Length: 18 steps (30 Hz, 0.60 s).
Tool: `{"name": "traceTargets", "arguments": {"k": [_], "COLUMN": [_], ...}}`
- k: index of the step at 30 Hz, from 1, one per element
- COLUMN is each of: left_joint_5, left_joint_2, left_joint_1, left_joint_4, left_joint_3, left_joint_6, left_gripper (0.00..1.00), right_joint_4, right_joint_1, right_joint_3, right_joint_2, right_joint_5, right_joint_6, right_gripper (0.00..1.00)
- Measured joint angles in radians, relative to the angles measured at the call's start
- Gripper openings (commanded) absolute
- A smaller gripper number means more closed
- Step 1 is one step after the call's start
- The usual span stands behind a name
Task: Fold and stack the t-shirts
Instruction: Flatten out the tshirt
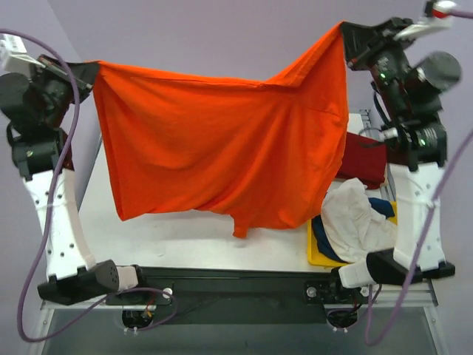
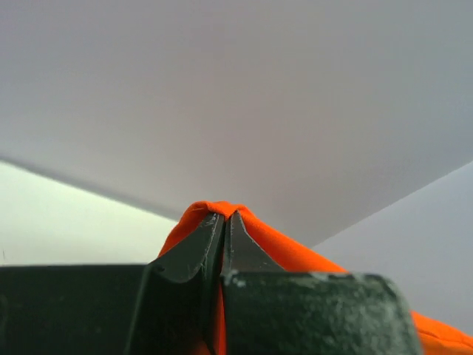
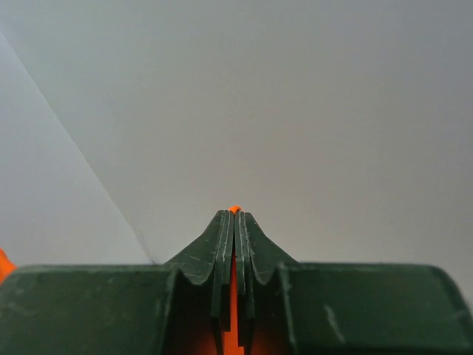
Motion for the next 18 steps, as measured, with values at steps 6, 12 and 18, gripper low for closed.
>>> {"name": "traceTargets", "arguments": {"k": [6, 12, 18], "left_joint_5": [0.083, 0.102, 0.071], "left_joint_2": [0.307, 0.797, 0.852], "left_joint_1": [-0.006, -0.01, -0.026], "left_joint_4": [0.15, 0.156, -0.018], "left_joint_3": [-0.196, -0.163, -0.16], "left_joint_6": [0.013, 0.063, 0.18], "left_gripper": [0.34, 0.79, 0.85], "right_joint_4": [-0.002, -0.113, -0.183], "right_joint_1": [0.0, -0.01, -0.029], "right_joint_3": [0.097, 0.202, -0.127], "right_joint_2": [0.413, 0.936, 0.956], "right_joint_5": [-0.007, -0.021, -0.039], "right_joint_6": [0.008, 0.068, 0.095], "right_gripper": [0.0, 0.72, 0.79]}}
